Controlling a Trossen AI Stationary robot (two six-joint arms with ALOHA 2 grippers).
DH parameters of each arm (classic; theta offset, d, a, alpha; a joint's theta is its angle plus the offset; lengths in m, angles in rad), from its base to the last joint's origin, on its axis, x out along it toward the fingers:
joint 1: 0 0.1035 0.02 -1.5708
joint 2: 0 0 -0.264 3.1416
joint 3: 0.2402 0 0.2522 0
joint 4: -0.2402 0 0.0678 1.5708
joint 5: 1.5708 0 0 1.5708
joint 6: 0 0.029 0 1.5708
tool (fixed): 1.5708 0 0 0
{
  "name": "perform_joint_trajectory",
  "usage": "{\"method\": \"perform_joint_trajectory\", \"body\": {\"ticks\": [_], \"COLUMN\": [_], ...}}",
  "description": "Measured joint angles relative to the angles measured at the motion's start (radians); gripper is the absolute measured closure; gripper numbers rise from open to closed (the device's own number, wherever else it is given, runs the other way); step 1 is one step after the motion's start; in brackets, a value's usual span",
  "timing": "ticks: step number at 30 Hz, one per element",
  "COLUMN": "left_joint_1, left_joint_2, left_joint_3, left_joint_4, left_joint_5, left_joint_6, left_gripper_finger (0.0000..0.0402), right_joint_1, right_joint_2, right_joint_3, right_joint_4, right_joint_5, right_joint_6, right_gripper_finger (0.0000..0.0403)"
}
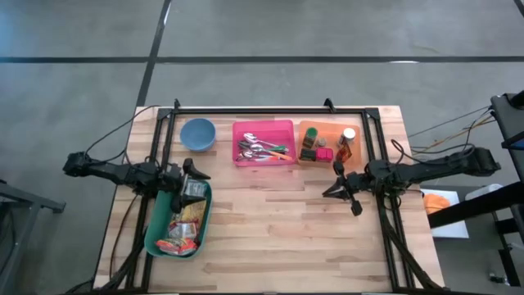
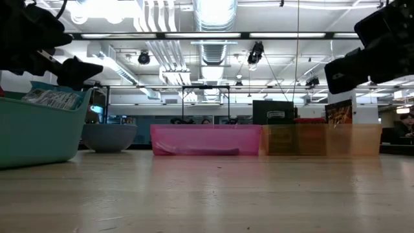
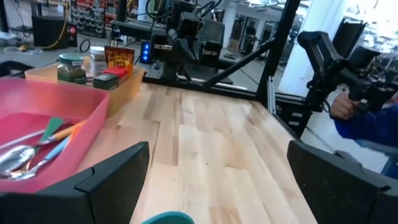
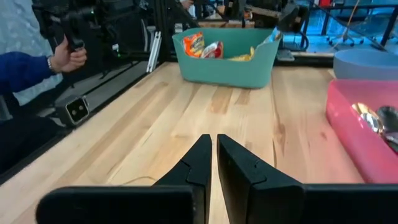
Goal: Pick & Place Food Item
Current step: Return to Home Position
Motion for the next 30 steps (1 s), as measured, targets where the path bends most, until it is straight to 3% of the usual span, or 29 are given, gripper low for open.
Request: {"method": "perform_joint_trajectory", "body": {"ticks": [7, 23, 30], "left_joint_1": [0.0, -0.001, -0.001], "left_joint_2": [0.0, 0.0, 0.001], "left_joint_3": [0.0, -0.001, -0.001], "left_joint_4": [0.0, -0.001, -0.001], "left_joint_5": [-0.002, -0.002, -0.002], "left_joint_6": [0.072, 0.064, 0.064], "left_gripper_finger": [0.0016, 0.0016, 0.0016], "right_joint_1": [0.0, 0.0, 0.0], "right_joint_2": [-0.063, -0.345, -0.39], "right_joint_3": [0.0, 0.0, 0.0], "right_joint_4": [-0.105, -0.251, -0.281], "right_joint_5": [0.001, 0.003, 0.015], "right_joint_6": [-0.025, -0.036, -0.018], "right_gripper_finger": [0.0379, 0.0378, 0.0378]}}
